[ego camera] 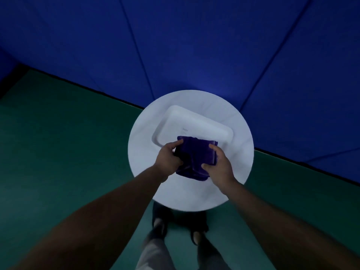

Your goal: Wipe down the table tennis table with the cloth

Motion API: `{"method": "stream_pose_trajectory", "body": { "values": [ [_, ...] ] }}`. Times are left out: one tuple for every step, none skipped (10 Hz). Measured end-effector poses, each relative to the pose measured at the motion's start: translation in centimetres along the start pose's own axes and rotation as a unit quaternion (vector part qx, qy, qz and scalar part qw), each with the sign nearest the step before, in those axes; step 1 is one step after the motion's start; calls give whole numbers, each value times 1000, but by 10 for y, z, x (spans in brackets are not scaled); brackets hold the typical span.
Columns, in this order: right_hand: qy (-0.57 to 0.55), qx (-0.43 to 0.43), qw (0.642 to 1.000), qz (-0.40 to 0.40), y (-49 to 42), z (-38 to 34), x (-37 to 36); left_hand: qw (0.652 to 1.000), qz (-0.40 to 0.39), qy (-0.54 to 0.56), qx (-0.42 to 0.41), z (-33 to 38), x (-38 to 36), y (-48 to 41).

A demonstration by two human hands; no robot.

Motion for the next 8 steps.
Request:
{"method": "stream_pose_trajectory", "body": {
  "values": [
    [-6,7,1000,25,-47,-12,-12,998,-35,-29,-41,-2,0,-59],
    [3,5,998,65,-99,-10,-29,993,-51,-82,-67,-16,4,-117],
    [119,-5,986,119,-136,7,-47,945,-68,-299,-113,-33,15,-162],
    [250,25,955,156,-153,20,-69,851,-115,-482,-175,-49,10,-185],
    [415,71,904,76,-161,30,-107,805,-209,-518,-202,-69,-6,-191],
    [426,42,901,67,-163,32,-109,801,-228,-519,-193,-74,-5,-197],
    [384,13,920,79,-153,10,-96,800,-231,-515,-204,-53,-4,-192],
    [361,11,928,90,-138,-18,-88,800,-225,-496,-252,-19,1,-182]
  ]
}}
Point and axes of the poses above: each hand's wrist, its own y-axis away from the middle knuckle, its own x-axis out of the back of the hand, z = x × y, the point moved 9 cm from there along -y, towards the middle knuckle, and after that the axes turned 9 degrees about -x, right-handed, at the moved point
